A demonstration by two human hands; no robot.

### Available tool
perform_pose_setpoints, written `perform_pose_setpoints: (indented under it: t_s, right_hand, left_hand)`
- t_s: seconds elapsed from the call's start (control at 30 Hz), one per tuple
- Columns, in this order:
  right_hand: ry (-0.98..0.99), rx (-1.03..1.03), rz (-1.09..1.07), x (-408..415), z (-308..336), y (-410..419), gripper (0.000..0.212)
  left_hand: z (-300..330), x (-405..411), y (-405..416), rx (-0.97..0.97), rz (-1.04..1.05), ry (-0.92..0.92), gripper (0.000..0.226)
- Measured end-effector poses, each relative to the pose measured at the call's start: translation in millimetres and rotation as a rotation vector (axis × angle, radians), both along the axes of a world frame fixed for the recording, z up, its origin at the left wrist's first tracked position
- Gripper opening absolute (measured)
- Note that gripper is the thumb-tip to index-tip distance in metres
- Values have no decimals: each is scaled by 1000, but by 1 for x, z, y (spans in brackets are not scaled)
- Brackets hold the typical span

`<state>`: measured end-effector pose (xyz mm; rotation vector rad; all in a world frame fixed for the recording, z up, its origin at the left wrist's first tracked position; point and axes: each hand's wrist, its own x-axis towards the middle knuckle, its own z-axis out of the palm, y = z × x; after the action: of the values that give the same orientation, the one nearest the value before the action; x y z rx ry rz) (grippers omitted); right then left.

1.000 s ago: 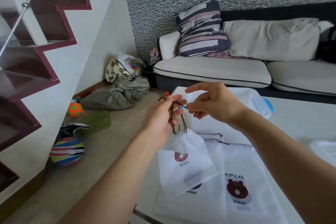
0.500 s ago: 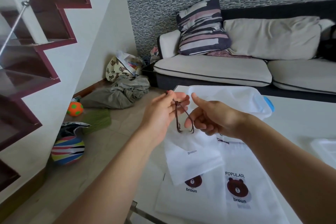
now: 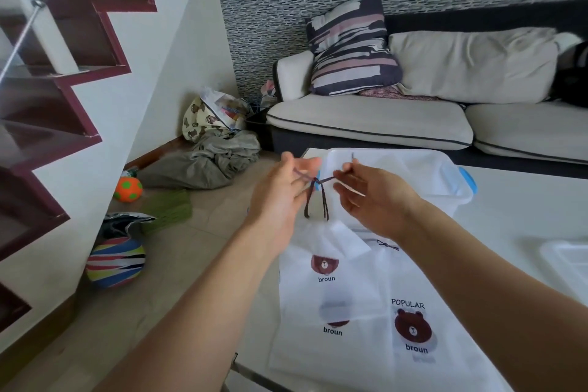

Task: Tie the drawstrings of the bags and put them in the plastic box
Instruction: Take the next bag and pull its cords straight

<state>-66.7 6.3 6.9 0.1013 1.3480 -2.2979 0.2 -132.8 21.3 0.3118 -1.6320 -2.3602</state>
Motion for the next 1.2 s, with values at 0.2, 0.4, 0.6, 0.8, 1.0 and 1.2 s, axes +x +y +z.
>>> perform_pose_setpoints:
  t_s: [0.2, 0.4, 0.6, 0.8, 1.0, 1.2]
  right_hand:
    - [-99, -392, -193, -26, -1, 35, 35]
    - [139, -22, -196, -32, -5, 46, 34]
    - [393, 567, 59, -21, 2, 45, 28]
    - [892, 1217, 638, -1, 0, 36, 38]
    - [965, 1288, 563, -1, -8, 32, 33]
    - [955, 1187, 506, 2, -2, 26, 25]
  left_hand:
    - [-4, -6, -53, 593, 253, -69, 46]
    - [6, -13, -57, 295, 280, -113, 50]
    - [-5, -11, -37, 52, 164, -163, 43]
    - [-3, -11, -25, 54, 147, -109, 43]
    - [-5, -15, -29, 101, 206, -110, 42]
    - [-7, -8, -38, -279, 332, -442, 24]
